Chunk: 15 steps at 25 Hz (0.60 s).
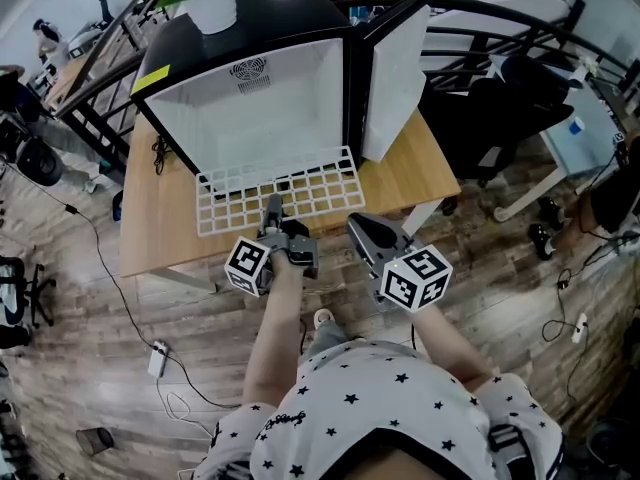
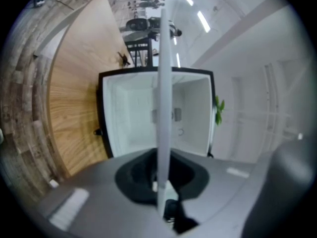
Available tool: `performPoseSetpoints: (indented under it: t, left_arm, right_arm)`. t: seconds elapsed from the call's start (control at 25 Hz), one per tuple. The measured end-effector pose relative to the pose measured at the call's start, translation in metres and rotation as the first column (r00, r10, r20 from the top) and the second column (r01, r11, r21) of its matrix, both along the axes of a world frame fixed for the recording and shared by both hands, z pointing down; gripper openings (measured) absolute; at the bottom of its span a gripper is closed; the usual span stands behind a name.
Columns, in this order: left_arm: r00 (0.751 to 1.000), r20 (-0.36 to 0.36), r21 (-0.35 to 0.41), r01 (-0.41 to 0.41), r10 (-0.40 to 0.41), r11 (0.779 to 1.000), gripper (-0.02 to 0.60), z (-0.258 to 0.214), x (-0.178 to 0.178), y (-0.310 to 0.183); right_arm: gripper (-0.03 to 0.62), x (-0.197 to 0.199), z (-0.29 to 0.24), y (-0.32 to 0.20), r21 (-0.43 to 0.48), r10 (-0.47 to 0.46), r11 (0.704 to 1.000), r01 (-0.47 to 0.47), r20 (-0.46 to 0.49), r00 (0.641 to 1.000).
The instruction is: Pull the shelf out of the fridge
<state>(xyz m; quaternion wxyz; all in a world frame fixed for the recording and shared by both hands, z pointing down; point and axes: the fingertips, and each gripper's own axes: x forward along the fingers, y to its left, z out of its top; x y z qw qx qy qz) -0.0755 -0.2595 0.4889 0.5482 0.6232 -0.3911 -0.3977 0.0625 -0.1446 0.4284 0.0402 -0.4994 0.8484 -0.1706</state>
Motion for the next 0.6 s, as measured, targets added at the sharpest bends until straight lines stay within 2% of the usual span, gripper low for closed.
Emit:
performPoseSetpoints:
  t: [0.6]
  left_arm:
    - [0.998,-0.034,-0.005,0.045,-0.045,0.999,0.031,0.006,-0.001,0.077]
  right_arm:
    - [0.023,0.007,-0.002,0.065,0.009,-0.043,0.999,0.043,0.022,0.999]
